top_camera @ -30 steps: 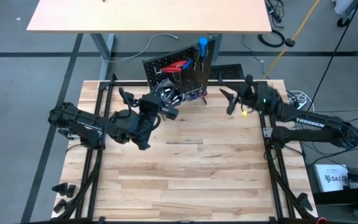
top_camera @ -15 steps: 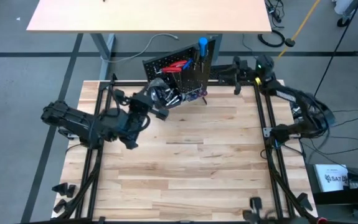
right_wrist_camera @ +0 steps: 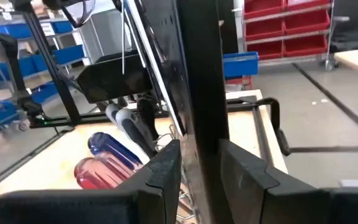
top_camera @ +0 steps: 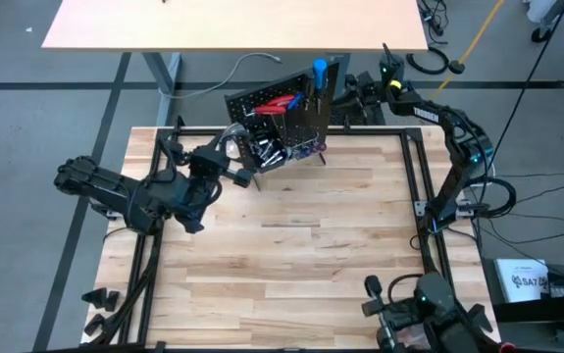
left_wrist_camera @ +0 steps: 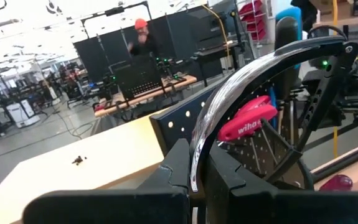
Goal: Hang tools onto peg board
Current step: Put the safety glass into the black bin on the pegboard
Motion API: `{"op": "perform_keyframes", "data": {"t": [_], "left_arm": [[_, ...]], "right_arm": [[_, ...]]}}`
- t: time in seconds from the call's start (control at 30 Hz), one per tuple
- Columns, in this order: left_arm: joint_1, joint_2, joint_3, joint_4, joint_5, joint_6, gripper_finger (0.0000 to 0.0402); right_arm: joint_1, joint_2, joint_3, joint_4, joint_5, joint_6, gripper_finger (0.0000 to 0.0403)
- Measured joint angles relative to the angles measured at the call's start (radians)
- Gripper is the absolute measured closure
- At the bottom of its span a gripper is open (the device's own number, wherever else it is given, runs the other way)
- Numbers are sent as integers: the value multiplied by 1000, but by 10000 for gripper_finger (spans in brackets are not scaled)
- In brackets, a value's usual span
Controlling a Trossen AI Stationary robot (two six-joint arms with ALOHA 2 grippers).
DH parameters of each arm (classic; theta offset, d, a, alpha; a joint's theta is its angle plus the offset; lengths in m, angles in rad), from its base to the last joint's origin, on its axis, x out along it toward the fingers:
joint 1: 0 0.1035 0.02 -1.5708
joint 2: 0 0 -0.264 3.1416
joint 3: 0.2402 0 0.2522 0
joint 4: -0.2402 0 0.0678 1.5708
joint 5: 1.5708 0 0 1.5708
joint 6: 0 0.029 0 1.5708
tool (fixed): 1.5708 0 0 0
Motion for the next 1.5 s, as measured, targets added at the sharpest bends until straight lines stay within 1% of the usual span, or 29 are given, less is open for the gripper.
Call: {"op": "perform_keyframes", "data": {"t": [0.2, 0.33, 0.4, 0.47, 0.63, 0.73, 0.8, 0.87, 0.9, 1.07, 1.23, 1.3, 1.37, 1.5], "left_arm": [[1, 0, 0, -23, 0, 0, 385], [1, 0, 0, -25, 0, -1, 385], [1, 0, 0, -25, 0, -1, 386], [1, 0, 0, -25, 0, -1, 386], [1, 0, 0, -26, 0, 0, 386], [-2, 0, 0, -26, 0, 0, 386], [-8, 0, 0, -26, 0, 0, 386], [-15, 0, 0, -29, 0, 1, 386], [-17, 0, 0, -29, 1, 1, 386], [-12, 0, 0, -29, 0, 1, 386], [-3, 0, 0, -29, 0, 1, 386], [-3, 0, 0, -29, 0, 0, 386], [-3, 0, 0, -28, 0, 0, 386], [-3, 0, 0, -25, 0, 0, 386]], "right_arm": [[15, 4, 3, 6, -13, -81, 305], [29, 4, 3, 4, -70, -57, 305], [36, 4, 3, -9, -125, -34, 305], [43, 4, 3, -38, -173, -20, 305], [60, 4, 2, -175, -178, -51, 305], [44, -1, 1, -185, -168, -93, 305], [3, -17, 1, -180, -113, -90, 305], [-26, -28, 2, -177, -49, -43, 305], [-36, -31, 2, -178, -37, -29, 305], [-45, -33, 2, -182, -48, -1, 305], [-18, -33, 2, -159, -15, 5, 303], [-10, -33, 2, -141, -6, 9, 293], [-2, -34, 2, -139, 11, -22, 274], [11, -34, 2, -132, 63, -59, 217]]}}
